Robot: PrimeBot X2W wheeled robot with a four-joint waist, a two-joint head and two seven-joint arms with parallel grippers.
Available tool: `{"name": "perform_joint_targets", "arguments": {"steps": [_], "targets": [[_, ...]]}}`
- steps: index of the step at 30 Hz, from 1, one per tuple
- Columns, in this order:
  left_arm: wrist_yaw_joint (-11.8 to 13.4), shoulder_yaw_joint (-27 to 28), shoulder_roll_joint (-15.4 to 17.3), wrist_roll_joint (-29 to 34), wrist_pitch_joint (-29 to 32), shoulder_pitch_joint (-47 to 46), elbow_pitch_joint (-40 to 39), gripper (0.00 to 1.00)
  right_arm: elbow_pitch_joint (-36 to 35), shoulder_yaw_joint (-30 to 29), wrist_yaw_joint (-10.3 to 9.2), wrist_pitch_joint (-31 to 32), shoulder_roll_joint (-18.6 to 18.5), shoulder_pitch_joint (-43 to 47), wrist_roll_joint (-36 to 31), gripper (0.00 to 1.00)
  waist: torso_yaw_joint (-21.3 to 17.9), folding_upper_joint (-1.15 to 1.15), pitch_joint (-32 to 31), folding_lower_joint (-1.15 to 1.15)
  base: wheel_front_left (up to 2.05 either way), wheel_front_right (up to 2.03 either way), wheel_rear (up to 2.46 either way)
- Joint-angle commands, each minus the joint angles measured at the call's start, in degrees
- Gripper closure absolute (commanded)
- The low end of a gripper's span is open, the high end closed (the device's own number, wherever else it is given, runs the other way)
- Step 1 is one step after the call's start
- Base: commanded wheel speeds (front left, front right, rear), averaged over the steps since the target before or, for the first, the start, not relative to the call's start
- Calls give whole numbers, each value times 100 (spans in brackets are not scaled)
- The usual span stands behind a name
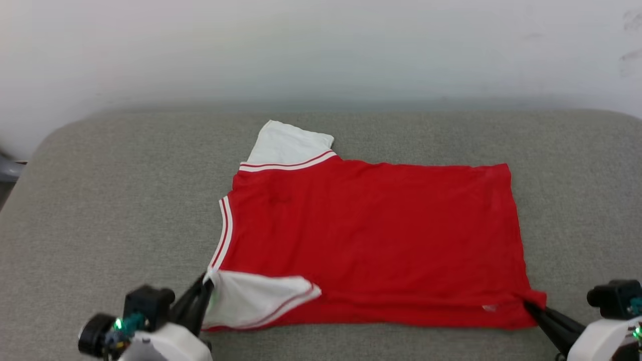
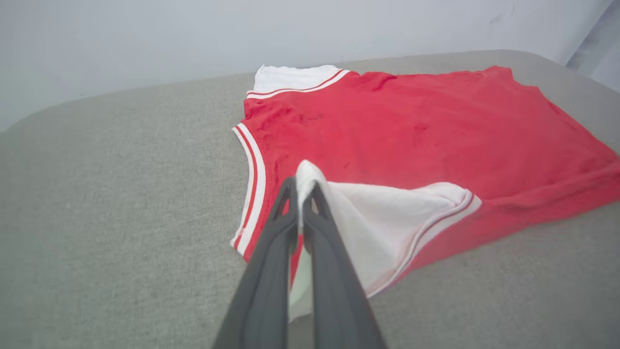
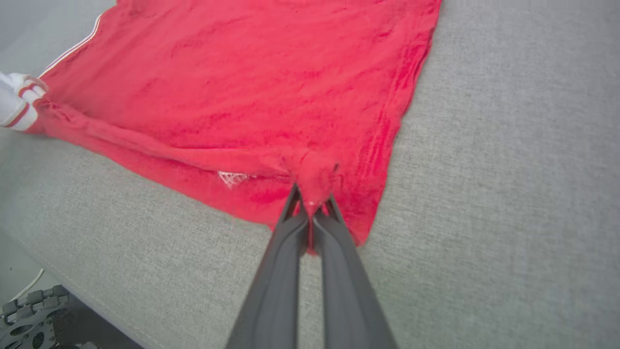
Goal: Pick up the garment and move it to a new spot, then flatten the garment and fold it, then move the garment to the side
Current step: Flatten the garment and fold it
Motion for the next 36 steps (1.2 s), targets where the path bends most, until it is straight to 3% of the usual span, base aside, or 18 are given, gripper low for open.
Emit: {"name": "perform_joint_targets", "arguments": {"steps": [1,13,22,32,33,34,35,36], "targets": [[-64,24,38,38,34,-273,88,100,-83,-64,-5,65,88,-146,-34,100,-75,0,129,-1,0,0,0],[-699,-10,-44,262,-53,-2154,1607,100,82,-115,-5,585,344,-1308,-42,100,-365,0,1027,-1,0,0,0],[-1025,-164,-243,299,-213,-2854,2994,100,887,315,-5,743,572,-2110,5,100,-418,0,1442,-1,0,0,0],[-1310,-464,-624,97,-540,-3210,4398,100,1576,800,-7,560,707,-2417,91,100,-400,0,1452,-1,0,0,0],[-1320,-481,-642,70,-561,-3234,4479,92,1595,824,-7,540,702,-2434,94,69,-394,0,1421,-1,0,0,0],[-1324,-490,-645,41,-598,-3263,4549,52,1594,839,-7,501,693,-2442,115,0,-385,0,1382,-1,0,0,0],[-1333,-490,-635,37,-644,-3305,4580,0,1594,823,-6,429,677,-2446,123,0,-372,0,1340,-1,0,0,0],[-1338,-489,-627,13,-680,-3346,4599,0,1566,806,-6,374,669,-2432,156,0,-353,0,1296,-1,0,0,0]]}}
